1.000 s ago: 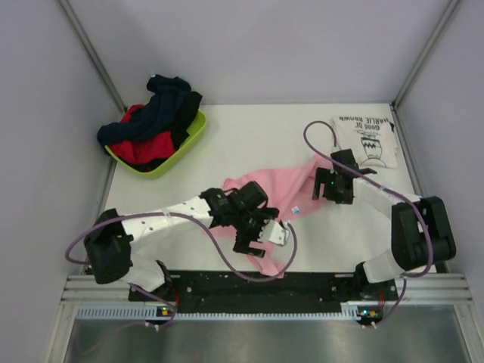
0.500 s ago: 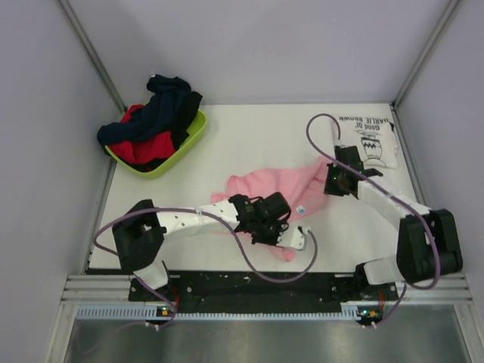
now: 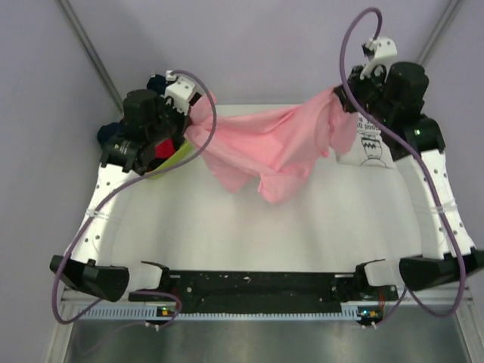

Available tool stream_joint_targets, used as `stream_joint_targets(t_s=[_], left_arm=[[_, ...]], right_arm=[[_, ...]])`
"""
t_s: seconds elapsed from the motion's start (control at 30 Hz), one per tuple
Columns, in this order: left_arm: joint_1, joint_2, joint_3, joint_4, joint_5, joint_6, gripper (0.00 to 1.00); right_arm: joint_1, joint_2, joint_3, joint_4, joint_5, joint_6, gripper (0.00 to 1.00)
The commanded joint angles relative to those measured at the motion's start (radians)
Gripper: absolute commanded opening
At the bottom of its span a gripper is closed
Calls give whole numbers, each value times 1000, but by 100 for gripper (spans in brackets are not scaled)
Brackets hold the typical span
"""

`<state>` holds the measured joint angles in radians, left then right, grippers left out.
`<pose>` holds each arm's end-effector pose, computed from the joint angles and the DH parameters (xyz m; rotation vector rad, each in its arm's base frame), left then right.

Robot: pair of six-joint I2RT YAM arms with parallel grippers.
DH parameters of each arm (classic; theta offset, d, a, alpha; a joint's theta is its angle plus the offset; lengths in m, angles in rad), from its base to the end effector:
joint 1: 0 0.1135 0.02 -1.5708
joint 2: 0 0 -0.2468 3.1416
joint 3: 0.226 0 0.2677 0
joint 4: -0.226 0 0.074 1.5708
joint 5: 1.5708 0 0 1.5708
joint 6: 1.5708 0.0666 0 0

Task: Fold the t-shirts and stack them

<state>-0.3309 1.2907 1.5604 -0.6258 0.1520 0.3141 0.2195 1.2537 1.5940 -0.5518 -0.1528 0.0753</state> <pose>0.2978 -0.1130 0.4293 0.7060 1.7917 -0.1577 0.2961 0.0764 0.4623 -0.2393 1.7770 0.3479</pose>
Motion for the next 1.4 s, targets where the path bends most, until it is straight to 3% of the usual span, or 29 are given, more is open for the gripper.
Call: stream_joint_targets(t_s=[0.0,0.1,0.13,0.17,0.23,0.3,0.5,0.6,0.7,0.77,0.87,1.0,1.13,1.23,1.33,1.37], left_arm=[[166,108,-60,-37,176,-181,0],[184,139,-144,-75,308,-140,0],[173,136,-198,-54,392,-112,6],[164,140,-238,-25,421,-92,24],[164,162,-278,-11,420,-58,98],[174,180,-252,-50,338,-18,99],[219,33,-287,30,374,81,99],[207,-8,-329,67,409,135,99],[164,22,-339,48,377,207,76],[129,53,-345,25,347,282,67],[96,105,-350,20,305,356,69],[95,142,-367,32,316,462,84],[95,142,-395,28,374,537,87],[89,140,-413,14,403,595,88],[72,157,-431,21,391,648,89],[64,170,-437,34,370,661,89]], right_arm=[[-9,399,370,-106,15,-149,0],[-9,735,796,-226,24,-149,0],[-9,871,911,-243,33,-129,15],[-11,942,1010,-244,57,-109,47],[-9,1038,1078,-229,174,-83,94],[-8,1047,1019,-229,260,-49,99],[29,790,490,-211,332,-111,99],[43,643,200,-175,287,-83,99],[44,544,-52,-111,234,-14,96],[44,503,-168,-57,248,6,94],[34,501,-261,36,191,17,90],[27,630,-240,41,163,32,82],[26,717,-239,21,177,52,72],[24,724,-247,4,200,35,49],[17,681,-246,-11,176,14,8],[17,656,-247,-20,164,5,0]])
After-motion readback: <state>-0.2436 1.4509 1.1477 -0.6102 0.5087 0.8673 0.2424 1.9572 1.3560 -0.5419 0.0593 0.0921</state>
